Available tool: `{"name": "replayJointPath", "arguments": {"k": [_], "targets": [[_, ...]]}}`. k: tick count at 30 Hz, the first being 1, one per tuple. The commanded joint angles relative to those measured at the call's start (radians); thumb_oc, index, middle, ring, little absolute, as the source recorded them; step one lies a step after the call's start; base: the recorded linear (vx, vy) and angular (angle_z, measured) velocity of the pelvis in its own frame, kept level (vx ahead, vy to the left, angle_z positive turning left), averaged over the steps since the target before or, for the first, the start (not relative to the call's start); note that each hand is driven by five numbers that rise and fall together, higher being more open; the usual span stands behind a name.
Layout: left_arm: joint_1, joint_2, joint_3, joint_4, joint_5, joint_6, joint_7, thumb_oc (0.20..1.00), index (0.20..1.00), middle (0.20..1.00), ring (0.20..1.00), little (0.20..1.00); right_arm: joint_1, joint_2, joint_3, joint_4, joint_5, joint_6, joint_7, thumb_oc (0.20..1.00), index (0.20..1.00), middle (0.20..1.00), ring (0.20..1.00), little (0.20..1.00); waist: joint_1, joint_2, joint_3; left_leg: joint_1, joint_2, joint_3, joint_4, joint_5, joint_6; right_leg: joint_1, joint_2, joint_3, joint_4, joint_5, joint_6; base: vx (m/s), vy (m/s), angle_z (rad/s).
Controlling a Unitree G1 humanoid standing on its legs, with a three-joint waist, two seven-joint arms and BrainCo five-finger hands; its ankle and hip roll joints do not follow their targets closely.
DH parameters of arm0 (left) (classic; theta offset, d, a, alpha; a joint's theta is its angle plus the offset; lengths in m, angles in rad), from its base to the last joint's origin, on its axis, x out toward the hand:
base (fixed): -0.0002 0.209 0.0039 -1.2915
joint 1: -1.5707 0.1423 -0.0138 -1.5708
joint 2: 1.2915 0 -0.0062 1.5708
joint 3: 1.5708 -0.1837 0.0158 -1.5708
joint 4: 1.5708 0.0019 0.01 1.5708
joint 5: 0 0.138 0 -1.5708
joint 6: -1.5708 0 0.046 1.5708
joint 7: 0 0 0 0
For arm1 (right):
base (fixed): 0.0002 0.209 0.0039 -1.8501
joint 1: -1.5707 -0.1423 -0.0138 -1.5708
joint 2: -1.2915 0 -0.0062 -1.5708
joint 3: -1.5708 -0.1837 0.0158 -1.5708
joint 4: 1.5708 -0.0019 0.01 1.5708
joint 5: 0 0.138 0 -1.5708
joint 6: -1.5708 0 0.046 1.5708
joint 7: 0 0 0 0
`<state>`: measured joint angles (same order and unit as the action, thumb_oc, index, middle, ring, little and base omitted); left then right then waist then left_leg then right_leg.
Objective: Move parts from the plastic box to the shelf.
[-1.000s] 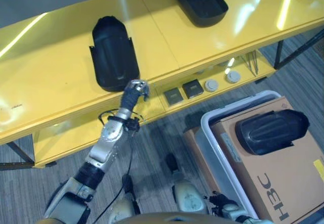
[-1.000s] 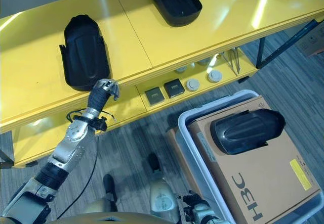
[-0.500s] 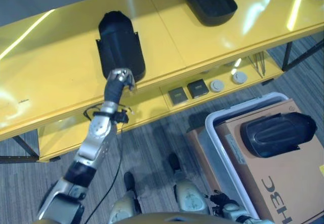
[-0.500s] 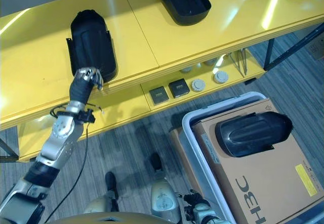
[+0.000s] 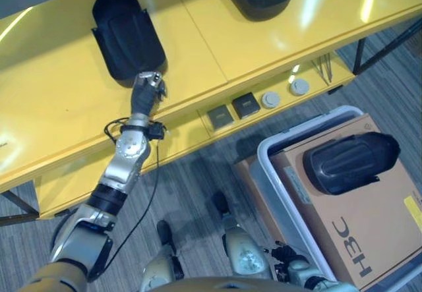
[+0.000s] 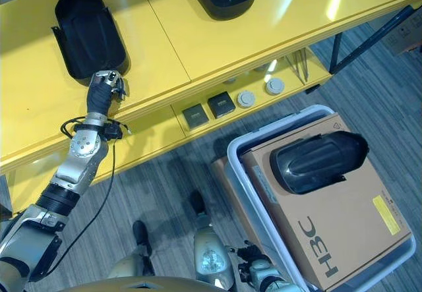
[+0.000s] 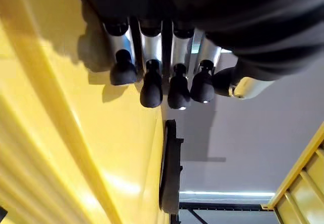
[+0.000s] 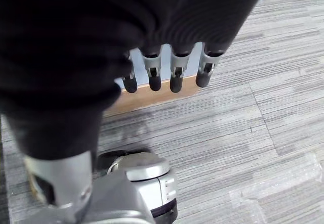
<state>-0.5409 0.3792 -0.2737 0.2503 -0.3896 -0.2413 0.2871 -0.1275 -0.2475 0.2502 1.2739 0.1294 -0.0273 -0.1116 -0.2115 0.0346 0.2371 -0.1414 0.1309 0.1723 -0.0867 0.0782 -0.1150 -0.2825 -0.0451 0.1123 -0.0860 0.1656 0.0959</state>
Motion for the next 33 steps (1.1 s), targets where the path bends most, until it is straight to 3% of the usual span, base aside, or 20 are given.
{"name": "replayJointPath", "arguments": {"k": [1,11,12,13,14,20,23,25,26,28,29,30,33], "targets": [[-0.009,0.021,0.02,-0.042,0.009,-0.049,0.005,0.2,0.2,0.2,0.2,0.2,0.012,-0.004,0.033,0.032,0.002,-0.006,-0.008,1.0,1.0,1.0,1.0,1.0,0.012,-0.019,-0.042,-0.002,0.028,-0.018,-0.001,-0.014,-0.015,0.016,-0.02,-0.046,-0.001,-0.042,0.045,0.04,0.002,0.01],[0.273,0.027,-0.019,-0.364,0.072,-0.011,-0.181,0.2,0.2,0.2,0.2,0.2,0.037,0.001,-0.03,0.049,0.01,0.015,0.011,1.0,1.0,1.0,1.0,1.0,0.058,-0.014,-0.101,0.142,0.01,-0.038,-0.001,-0.075,0.004,0.177,-0.05,-0.074,-0.001,-0.089,0.047,0.07,0.045,0.05],[0.302,0.04,-0.02,-0.392,0.092,-0.006,-0.197,0.485,0.485,0.485,0.485,0.485,0.041,0.002,-0.038,0.05,0.014,0.016,0.013,1.0,1.0,1.0,1.0,1.0,0.065,-0.014,-0.111,0.158,0.006,-0.043,-0.001,-0.082,0.008,0.197,-0.055,-0.08,-0.001,-0.094,0.048,0.05,0.077,0.27],[0.328,0.051,-0.022,-0.414,0.106,-0.002,-0.207,0.551,0.551,0.551,0.551,0.551,0.044,0.004,-0.045,0.054,0.018,0.018,0.015,1.0,1.0,1.0,1.0,1.0,0.073,-0.016,-0.123,0.172,0.001,-0.047,-0.001,-0.089,0.012,0.214,-0.06,-0.085,-0.001,-0.098,0.049,0.04,0.135,0.49],[0.38,0.061,-0.022,-0.432,0.129,0.001,-0.221,1.0,1.0,1.0,1.0,1.0,0.047,0.01,-0.058,0.049,0.027,0.017,0.018,1.0,1.0,1.0,1.0,1.0,0.086,-0.024,-0.142,0.197,-0.008,-0.053,-0.001,-0.101,0.022,0.241,-0.071,-0.093,-0.001,-0.103,0.057,0.03,0.105,0.45],[0.433,0.049,-0.042,-0.408,0.116,0.024,-0.224,1.0,1.0,1.0,1.0,1.0,0.065,0.026,-0.081,0.046,0.058,0.018,0.015,1.0,1.0,1.0,1.0,1.0,0.103,-0.056,-0.162,0.226,-0.052,-0.058,-0.001,-0.123,0.059,0.26,-0.11,-0.089,0.0,-0.08,0.091,-0.04,0.154,0.1],[0.41,0.057,-0.056,-0.39,0.155,0.027,-0.212,1.0,1.0,1.0,1.0,1.0,0.087,0.042,-0.111,0.024,0.11,0.005,0.006,1.0,1.0,1.0,1.0,1.0,0.086,-0.073,-0.162,0.217,-0.075,-0.048,-0.001,-0.128,0.074,0.237,-0.131,-0.073,0.0,-0.052,0.116,-0.08,0.162,0.0],[0.393,0.061,-0.062,-0.372,0.183,0.027,-0.195,1.0,1.0,1.0,1.0,1.0,0.096,0.049,-0.117,0.007,0.13,-0.002,0.002,1.0,1.0,1.0,1.0,1.0,0.068,-0.084,-0.153,0.206,-0.091,-0.024,-0.001,-0.131,0.087,0.202,-0.141,-0.044,0.001,-0.022,0.133,-0.16,0.217,-0.02],[0.386,0.066,-0.059,-0.356,0.235,0.022,-0.164,1.0,1.0,1.0,1.0,1.0,0.099,0.051,-0.119,-0.008,0.127,-0.01,-0.008,1.0,1.0,1.0,1.0,1.0,0.048,-0.088,-0.139,0.202,-0.099,0.019,-0.001,-0.141,0.098,0.156,-0.143,-0.015,0.002,0.027,0.161,-0.16,0.172,-0.36],[0.384,0.074,-0.056,-0.35,0.266,0.018,-0.149,1.0,1.0,1.0,1.0,1.0,0.096,0.05,-0.124,-0.02,0.124,-0.013,-0.019,1.0,1.0,1.0,1.0,1.0,0.047,-0.091,-0.135,0.197,-0.098,0.045,-0.001,-0.138,0.099,0.127,-0.139,-0.014,0.005,0.053,0.163,-0.13,0.104,-1.09],[0.377,0.086,-0.05,-0.345,0.295,0.015,-0.128,1.0,1.0,1.0,1.0,1.0,0.093,0.047,-0.131,-0.033,0.125,-0.02,-0.031,1.0,1.0,1.0,1.0,1.0,0.045,-0.088,-0.125,0.2,-0.092,0.07,-0.001,-0.136,0.102,0.105,-0.129,-0.055,0.027,0.052,0.158,-0.14,0.12,-1.36],[0.368,0.092,-0.04,-0.342,0.31,0.019,-0.114,1.0,1.0,1.0,1.0,1.0,0.097,0.046,-0.147,-0.037,0.132,-0.029,-0.047,1.0,1.0,1.0,1.0,1.0,0.056,-0.079,-0.114,0.208,-0.083,0.104,-0.001,-0.133,0.103,0.092,-0.132,-0.155,0.071,0.017,0.138,-0.11,0.121,-1.28],[0.362,0.099,-0.007,-0.339,0.354,0.012,-0.08,1.0,1.0,1.0,1.0,1.0,0.119,0.041,-0.168,-0.026,0.133,-0.038,-0.066,1.0,1.0,1.0,1.0,1.0,0.07,-0.064,-0.112,0.24,-0.065,0.197,0.009,-0.138,0.11,0.123,-0.155,-0.344,0.181,-0.07,0.091,-0.06,0.104,-1.37]]}}
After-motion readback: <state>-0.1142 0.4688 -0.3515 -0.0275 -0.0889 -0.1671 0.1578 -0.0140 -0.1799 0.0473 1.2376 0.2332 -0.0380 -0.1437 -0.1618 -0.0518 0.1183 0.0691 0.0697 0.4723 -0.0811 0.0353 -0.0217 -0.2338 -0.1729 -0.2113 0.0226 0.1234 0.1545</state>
